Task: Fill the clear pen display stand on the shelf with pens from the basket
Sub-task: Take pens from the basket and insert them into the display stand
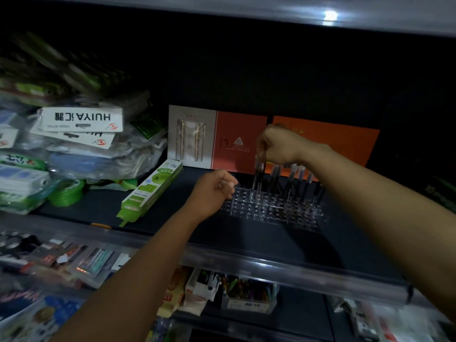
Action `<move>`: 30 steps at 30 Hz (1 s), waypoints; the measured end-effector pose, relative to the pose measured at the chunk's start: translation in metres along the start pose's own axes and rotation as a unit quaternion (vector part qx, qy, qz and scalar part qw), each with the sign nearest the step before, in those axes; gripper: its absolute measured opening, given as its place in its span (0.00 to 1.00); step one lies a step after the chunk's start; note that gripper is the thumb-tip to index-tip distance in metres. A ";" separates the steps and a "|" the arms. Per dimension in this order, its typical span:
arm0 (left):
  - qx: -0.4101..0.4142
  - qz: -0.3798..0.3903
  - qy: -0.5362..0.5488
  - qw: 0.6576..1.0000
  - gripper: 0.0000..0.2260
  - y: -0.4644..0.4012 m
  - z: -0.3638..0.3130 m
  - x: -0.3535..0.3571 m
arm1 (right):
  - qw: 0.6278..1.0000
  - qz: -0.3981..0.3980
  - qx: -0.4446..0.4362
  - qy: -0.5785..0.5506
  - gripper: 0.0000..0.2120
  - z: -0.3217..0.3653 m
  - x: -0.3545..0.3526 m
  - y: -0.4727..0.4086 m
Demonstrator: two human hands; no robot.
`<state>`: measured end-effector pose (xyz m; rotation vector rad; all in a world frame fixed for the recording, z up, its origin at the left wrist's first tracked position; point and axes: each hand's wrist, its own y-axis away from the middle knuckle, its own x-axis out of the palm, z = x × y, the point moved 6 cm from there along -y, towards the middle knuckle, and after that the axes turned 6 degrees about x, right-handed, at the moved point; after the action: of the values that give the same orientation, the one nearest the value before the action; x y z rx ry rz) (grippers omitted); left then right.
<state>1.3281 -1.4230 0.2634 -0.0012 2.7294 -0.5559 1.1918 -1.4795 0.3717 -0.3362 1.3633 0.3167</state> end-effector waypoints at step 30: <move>0.054 -0.037 -0.263 0.963 0.05 0.021 -0.037 -0.047 | 0.982 -0.087 -0.153 0.075 0.03 0.061 0.007 0.035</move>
<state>1.3610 -1.3867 0.3037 -0.1947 2.1871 -0.6223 1.2332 -1.4225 0.3739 -0.7434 1.4214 0.3615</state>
